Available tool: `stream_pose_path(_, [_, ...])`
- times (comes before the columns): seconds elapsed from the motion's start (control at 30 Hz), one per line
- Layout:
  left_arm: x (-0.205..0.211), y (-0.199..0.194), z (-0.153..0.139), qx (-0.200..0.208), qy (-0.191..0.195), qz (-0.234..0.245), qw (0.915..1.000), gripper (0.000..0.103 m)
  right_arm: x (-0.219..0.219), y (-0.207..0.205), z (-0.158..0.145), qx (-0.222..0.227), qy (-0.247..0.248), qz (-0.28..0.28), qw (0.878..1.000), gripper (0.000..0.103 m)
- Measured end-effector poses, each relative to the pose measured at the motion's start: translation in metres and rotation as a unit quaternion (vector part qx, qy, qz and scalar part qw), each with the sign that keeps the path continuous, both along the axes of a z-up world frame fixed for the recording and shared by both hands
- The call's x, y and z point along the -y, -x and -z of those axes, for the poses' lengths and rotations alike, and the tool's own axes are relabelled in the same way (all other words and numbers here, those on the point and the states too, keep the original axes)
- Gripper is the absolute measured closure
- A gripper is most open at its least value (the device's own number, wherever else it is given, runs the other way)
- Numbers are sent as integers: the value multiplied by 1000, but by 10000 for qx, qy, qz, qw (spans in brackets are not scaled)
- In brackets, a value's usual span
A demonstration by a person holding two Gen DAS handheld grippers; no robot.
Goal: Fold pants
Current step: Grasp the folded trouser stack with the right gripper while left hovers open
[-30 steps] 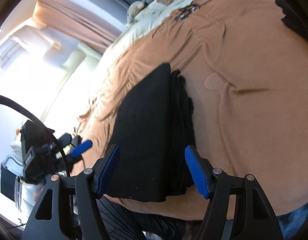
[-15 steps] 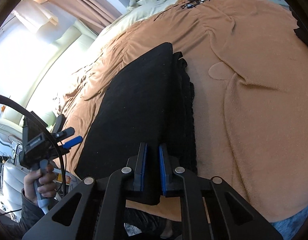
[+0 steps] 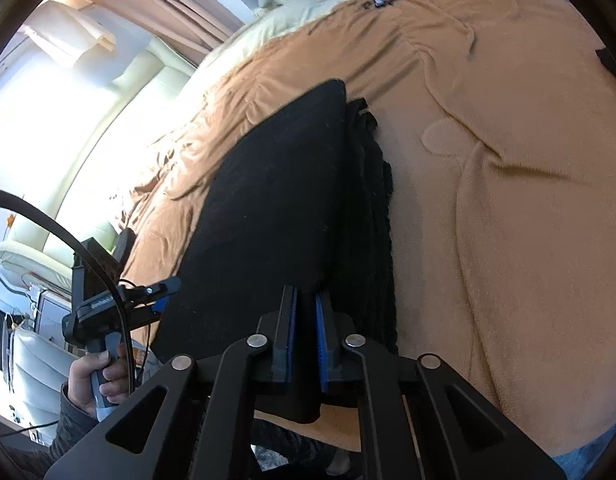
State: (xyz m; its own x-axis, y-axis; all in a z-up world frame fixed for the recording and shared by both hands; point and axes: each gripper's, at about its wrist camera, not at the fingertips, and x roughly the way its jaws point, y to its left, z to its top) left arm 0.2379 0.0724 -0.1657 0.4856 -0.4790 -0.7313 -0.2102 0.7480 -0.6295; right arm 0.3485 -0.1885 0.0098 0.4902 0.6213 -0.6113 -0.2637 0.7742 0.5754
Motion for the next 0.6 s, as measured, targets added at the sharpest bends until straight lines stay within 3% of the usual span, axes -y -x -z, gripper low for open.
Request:
stream_pose_path(0.1, [5, -1, -9, 26, -202, 90, 9998, 53, 12, 5, -5, 90, -200, 114, 9997, 100])
stream_pose_path(0.27, [16, 1, -29, 234, -507, 284, 9980, 60, 24, 11, -1, 86, -89, 253, 9996, 100])
stream_pose_path(0.43, [24, 0, -30, 200, -610, 413, 9971, 60, 30, 8, 30, -247, 112, 384, 9989, 100])
stream_pose_path(0.53, [19, -3, -20, 81, -436, 316, 9985, 59, 31, 9, 34, -268, 104, 399, 9988, 100])
stream_pose_path(0.6, [14, -4, -16, 55, -316, 252, 9992, 51, 28, 10, 27, -266, 173, 344, 9989, 100])
